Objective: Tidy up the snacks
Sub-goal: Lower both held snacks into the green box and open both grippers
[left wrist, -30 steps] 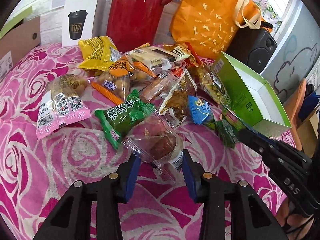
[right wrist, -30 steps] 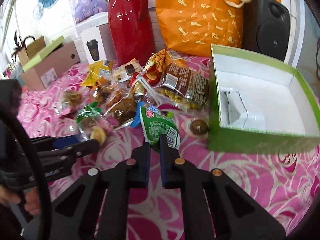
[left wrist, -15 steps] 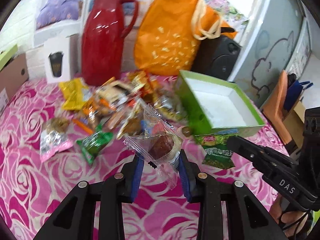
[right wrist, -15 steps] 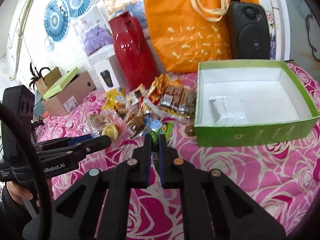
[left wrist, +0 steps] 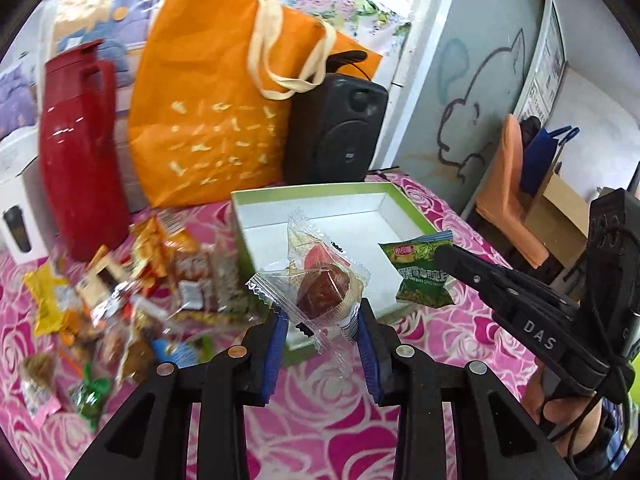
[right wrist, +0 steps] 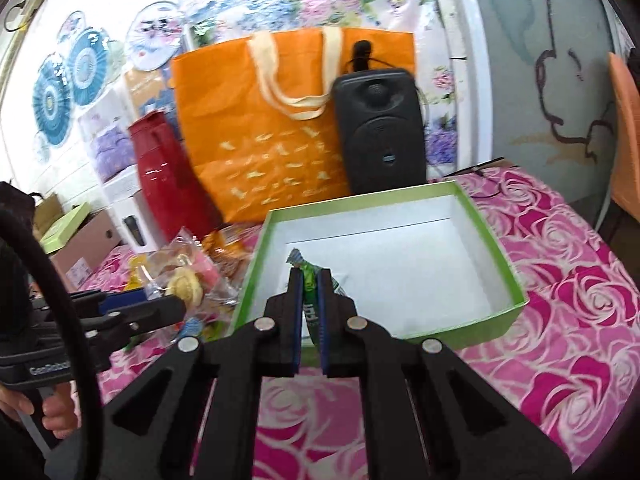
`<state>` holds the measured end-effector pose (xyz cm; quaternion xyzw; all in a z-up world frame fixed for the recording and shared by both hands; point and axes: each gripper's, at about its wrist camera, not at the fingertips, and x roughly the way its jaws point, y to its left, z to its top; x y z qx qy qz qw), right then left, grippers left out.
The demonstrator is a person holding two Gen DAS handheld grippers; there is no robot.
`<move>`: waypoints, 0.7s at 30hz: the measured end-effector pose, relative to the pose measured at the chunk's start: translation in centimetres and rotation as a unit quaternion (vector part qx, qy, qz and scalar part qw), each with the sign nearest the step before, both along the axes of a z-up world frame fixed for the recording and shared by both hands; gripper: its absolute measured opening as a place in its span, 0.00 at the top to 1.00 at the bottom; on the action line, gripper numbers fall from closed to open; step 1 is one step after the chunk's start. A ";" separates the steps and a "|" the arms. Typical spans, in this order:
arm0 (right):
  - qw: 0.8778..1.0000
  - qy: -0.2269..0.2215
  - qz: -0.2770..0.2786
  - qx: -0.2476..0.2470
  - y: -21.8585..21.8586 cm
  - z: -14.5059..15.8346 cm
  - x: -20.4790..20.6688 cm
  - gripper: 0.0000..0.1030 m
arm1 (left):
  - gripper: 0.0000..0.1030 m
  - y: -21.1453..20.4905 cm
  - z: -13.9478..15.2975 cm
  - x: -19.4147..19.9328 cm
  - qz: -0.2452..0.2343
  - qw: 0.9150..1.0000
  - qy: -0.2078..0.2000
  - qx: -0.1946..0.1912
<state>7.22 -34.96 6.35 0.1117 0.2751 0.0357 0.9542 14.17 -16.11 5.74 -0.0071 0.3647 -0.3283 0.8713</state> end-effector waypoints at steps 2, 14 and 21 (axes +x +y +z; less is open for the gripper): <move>1.000 0.005 -0.012 -0.006 -1.2 -0.5 0.8 0.92 | 0.67 -1.2 -0.1 0.8 -0.007 1.000 0.000 0.003; 0.998 0.041 -0.036 -0.034 -4.9 -4.1 5.0 0.92 | 0.64 -6.6 -3.1 5.5 -0.030 0.999 0.030 0.010; 0.995 0.025 -0.017 -0.096 -4.1 -5.2 3.9 0.04 | 0.13 -4.7 -3.3 4.6 0.024 0.999 -0.027 0.021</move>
